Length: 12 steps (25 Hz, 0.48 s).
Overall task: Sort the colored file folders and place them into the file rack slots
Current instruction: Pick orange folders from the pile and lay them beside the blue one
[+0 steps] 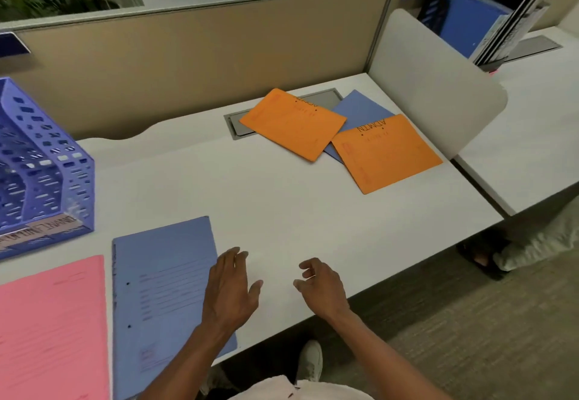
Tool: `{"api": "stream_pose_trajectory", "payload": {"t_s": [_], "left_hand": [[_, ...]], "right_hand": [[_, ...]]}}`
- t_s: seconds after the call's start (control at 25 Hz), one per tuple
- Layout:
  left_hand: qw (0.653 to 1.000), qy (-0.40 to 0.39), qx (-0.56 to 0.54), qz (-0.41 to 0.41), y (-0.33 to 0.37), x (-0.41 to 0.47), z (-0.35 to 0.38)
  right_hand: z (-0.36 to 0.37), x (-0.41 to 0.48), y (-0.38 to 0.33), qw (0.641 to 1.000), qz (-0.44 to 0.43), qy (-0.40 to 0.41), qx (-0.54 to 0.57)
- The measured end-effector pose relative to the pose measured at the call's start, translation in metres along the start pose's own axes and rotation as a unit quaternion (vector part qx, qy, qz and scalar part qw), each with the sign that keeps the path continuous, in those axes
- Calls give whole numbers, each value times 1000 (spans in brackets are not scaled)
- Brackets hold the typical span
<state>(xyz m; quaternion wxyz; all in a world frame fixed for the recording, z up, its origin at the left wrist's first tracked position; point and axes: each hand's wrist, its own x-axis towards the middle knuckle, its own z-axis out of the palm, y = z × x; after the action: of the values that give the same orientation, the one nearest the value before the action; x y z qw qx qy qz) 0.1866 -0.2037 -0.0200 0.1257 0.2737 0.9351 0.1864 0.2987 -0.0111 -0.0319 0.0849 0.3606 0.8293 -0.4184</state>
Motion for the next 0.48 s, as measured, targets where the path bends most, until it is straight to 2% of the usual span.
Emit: {"api": "stream_pose_trajectory", "payload": {"t_s": [0.24, 0.48], "left_hand": [[998, -49, 7, 38, 51, 7, 29], [993, -98, 18, 61, 30, 56, 13]], "right_hand": [[-42, 17, 43, 999, 44, 0, 9], [-65, 44, 23, 995, 79, 27, 62]]}}
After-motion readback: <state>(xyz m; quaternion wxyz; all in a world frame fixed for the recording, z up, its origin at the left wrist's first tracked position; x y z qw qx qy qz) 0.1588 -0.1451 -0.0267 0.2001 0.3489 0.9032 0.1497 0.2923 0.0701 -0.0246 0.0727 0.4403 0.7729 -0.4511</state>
